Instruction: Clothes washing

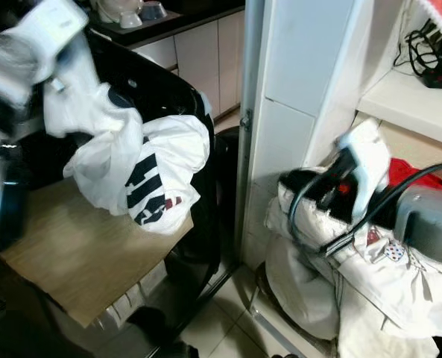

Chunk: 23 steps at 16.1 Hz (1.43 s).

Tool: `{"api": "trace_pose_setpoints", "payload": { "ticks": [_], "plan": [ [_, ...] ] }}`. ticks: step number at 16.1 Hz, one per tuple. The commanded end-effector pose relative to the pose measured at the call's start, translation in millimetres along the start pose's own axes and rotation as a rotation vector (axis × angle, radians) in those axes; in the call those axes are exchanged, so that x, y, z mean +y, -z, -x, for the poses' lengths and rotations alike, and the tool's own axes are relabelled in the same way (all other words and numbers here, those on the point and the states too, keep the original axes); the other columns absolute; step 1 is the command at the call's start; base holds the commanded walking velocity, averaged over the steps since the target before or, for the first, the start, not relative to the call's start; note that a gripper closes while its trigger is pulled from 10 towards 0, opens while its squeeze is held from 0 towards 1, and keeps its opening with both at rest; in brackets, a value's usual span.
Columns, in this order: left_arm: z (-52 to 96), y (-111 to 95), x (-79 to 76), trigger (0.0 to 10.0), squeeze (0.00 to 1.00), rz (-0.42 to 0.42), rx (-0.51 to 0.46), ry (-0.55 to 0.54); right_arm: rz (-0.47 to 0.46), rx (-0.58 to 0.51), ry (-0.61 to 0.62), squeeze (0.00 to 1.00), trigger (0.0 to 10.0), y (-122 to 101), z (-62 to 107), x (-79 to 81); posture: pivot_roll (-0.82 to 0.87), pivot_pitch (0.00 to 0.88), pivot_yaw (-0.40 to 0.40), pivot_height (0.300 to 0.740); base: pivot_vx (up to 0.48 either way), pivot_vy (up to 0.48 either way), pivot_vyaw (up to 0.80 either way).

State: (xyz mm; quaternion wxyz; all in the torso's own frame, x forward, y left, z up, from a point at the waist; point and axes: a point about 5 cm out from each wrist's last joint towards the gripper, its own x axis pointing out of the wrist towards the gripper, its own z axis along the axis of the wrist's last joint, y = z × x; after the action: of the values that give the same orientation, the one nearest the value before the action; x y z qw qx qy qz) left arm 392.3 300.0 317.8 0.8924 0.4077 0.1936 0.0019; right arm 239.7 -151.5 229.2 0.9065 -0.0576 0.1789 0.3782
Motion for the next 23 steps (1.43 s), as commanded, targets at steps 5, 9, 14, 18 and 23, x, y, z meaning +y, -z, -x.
{"api": "trace_pose_setpoints", "payload": {
  "ticks": [5,9,14,18,23],
  "plan": [
    [-2.3,11.8,-28.1,10.0,1.0,0.076,0.012,0.36,0.067,0.045,-0.059,0.0,10.0,4.8,-5.7,9.0,-0.06,0.0,0.049,0.74,0.0,0.0,0.0],
    [5.5,23.9,-10.6,10.0,1.0,0.003,0.076,0.291,0.074,0.023,-0.024,0.0,10.0,2.1,-6.5,2.6,-0.07,0.0,0.055,0.74,0.0,0.0,0.0],
    [15.6,26.4,-16.3,10.0,0.0,-0.017,0.027,0.507,0.08,0.027,0.003,0.0,10.0,4.6,-4.0,-0.6,-0.07,0.0,0.058,0.74,0.0,0.0,0.0],
    [25.8,-37.4,-43.3,10.0,0.0,0.239,-0.446,0.684,0.054,-0.001,0.041,0.0,10.0,4.0,-7.0,-5.1,-0.06,0.0,0.066,0.74,0.0,0.0,0.0],
    [31.2,-27.0,-94.5,10.0,1.0,0.225,-0.382,0.904,0.05,0.003,0.036,0.0,10.0,7.4,-8.2,-2.2,-0.07,0.0,0.071,0.74,0.0,0.0,0.0]
  ]
}}
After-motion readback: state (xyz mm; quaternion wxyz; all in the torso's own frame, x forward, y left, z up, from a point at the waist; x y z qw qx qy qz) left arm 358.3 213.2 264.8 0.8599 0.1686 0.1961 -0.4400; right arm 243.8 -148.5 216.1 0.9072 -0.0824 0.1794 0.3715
